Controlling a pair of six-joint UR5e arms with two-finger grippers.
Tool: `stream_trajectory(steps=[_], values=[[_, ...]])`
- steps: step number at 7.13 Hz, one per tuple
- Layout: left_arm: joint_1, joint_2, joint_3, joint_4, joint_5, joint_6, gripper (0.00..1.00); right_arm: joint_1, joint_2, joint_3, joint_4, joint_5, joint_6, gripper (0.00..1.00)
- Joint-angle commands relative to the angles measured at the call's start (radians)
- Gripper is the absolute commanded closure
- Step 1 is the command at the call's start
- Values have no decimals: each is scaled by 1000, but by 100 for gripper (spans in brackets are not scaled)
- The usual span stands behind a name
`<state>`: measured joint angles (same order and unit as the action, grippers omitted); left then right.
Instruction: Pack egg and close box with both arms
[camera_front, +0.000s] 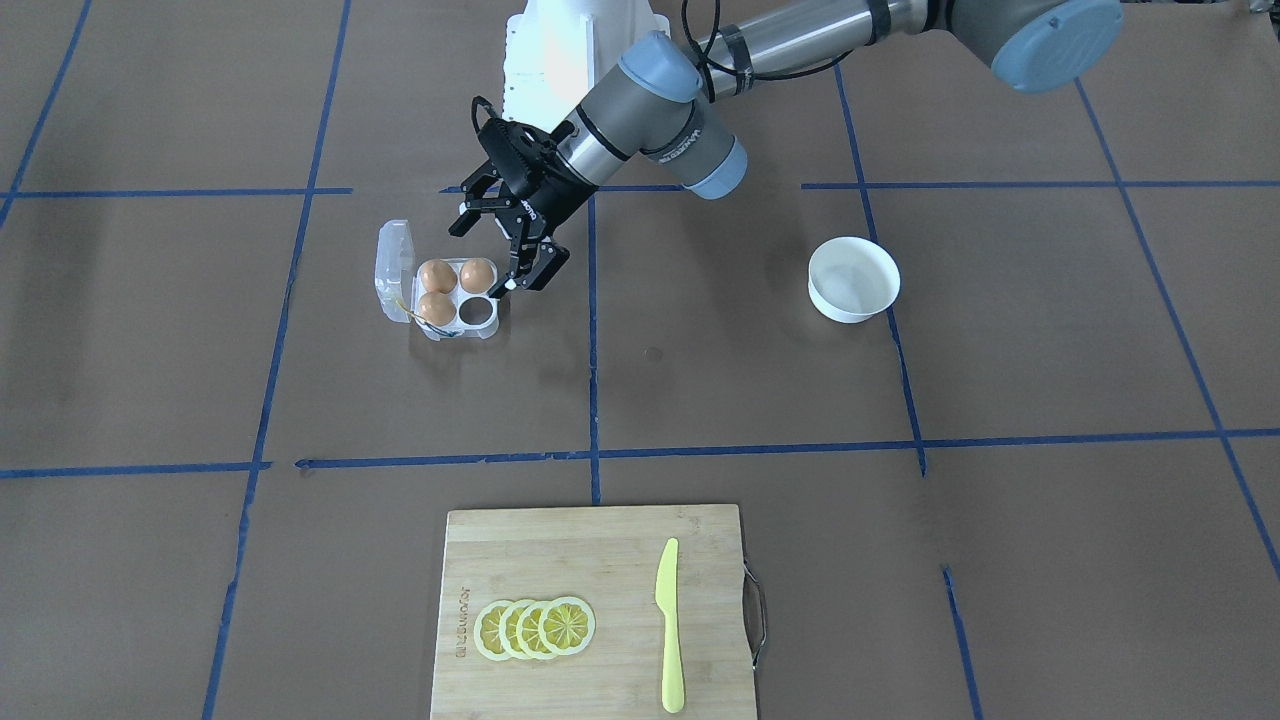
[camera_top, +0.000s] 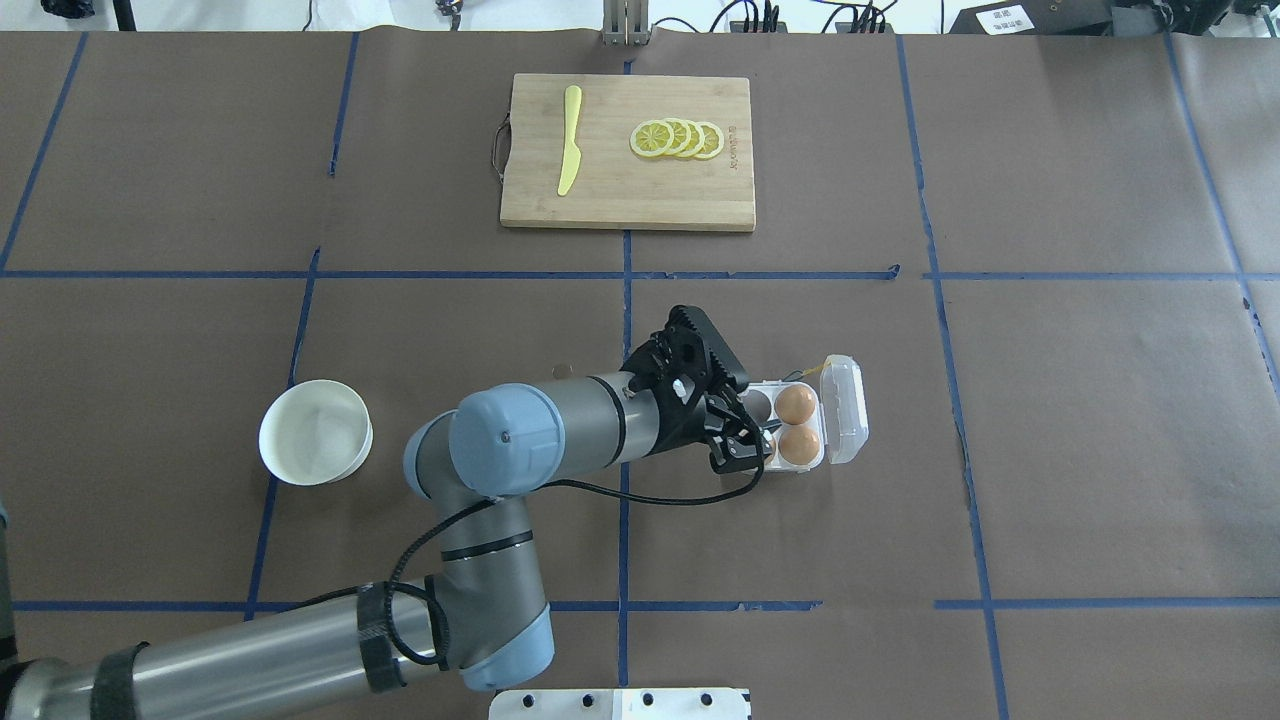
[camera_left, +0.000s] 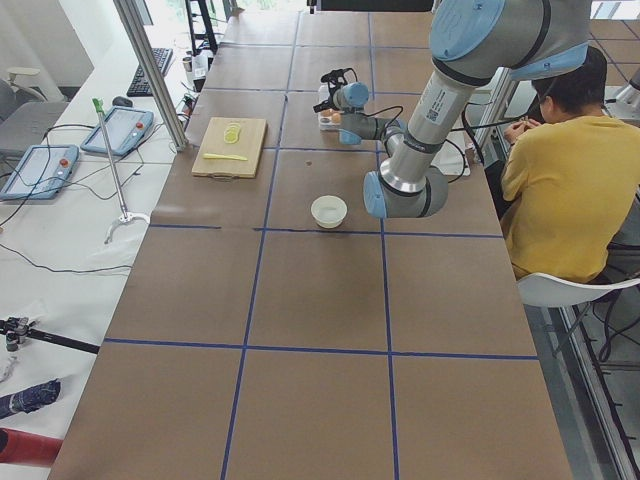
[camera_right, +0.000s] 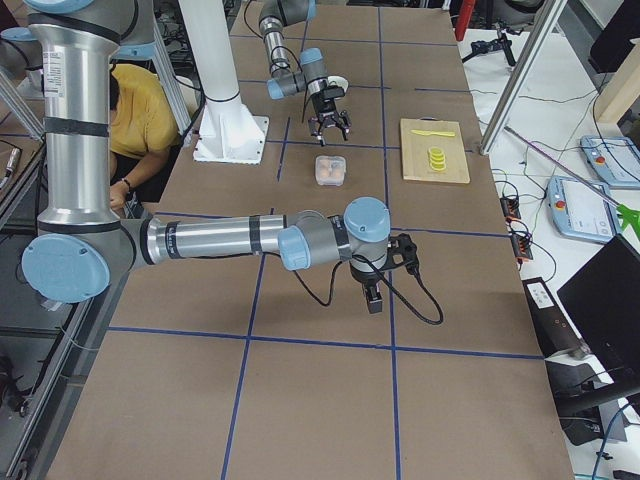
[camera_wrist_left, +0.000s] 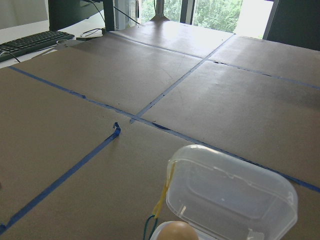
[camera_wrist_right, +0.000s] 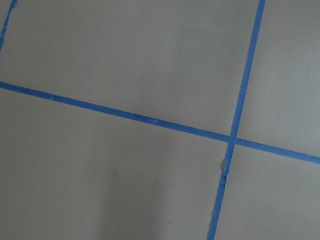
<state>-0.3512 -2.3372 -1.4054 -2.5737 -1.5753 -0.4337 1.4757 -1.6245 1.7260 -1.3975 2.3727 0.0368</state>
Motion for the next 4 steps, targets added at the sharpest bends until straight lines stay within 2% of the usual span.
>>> stream_trajectory(steps=[1, 4], values=[[-102, 122, -238, 317, -107, -26, 0, 0, 0, 1, 0, 0, 0, 0], [-357, 275, -475, 709, -280, -14, 0, 0, -1, 1, 0, 0, 2, 0]])
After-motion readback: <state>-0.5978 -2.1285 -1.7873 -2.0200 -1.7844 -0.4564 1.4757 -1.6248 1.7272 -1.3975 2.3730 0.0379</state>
